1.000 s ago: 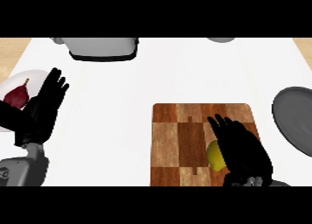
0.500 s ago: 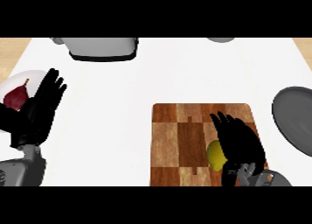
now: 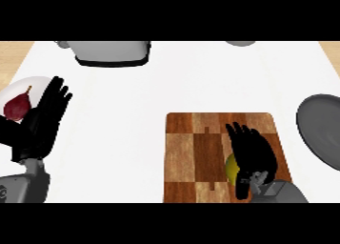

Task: Pick the lemon from the cutting board and place it in the pan

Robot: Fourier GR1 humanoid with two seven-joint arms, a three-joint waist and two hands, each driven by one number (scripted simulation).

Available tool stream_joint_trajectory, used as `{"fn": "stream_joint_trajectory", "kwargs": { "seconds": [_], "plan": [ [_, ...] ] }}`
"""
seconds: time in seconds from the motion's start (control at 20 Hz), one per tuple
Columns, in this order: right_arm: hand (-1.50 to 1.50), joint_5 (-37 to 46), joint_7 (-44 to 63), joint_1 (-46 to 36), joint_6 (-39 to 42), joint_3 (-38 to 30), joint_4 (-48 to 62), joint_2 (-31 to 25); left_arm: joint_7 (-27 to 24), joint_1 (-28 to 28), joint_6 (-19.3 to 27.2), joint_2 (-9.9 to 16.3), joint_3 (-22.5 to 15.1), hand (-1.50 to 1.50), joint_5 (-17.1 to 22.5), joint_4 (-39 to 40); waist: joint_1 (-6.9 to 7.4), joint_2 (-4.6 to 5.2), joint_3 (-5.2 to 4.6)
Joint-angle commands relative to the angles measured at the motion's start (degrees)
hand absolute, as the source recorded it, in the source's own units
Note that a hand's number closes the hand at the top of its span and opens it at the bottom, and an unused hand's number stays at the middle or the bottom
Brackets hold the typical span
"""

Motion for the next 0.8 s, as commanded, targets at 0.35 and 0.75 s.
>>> {"fn": "stream_joint_trajectory", "kwargs": {
  "seconds": [0.35,0.75],
  "plan": [
    [-1.50,3.63,-7.94,2.34,-7.58,-1.23,10.91,2.97,0.09,-0.65,0.79,-1.98,-0.37,0.00,-2.60,0.06,0.00,0.00,0.01],
    [1.50,5.71,-18.05,-1.14,-10.61,-3.41,13.48,1.19,0.97,-1.12,0.85,-3.22,-0.30,0.00,-2.95,0.36,-0.05,-0.01,0.01]
  ]
}}
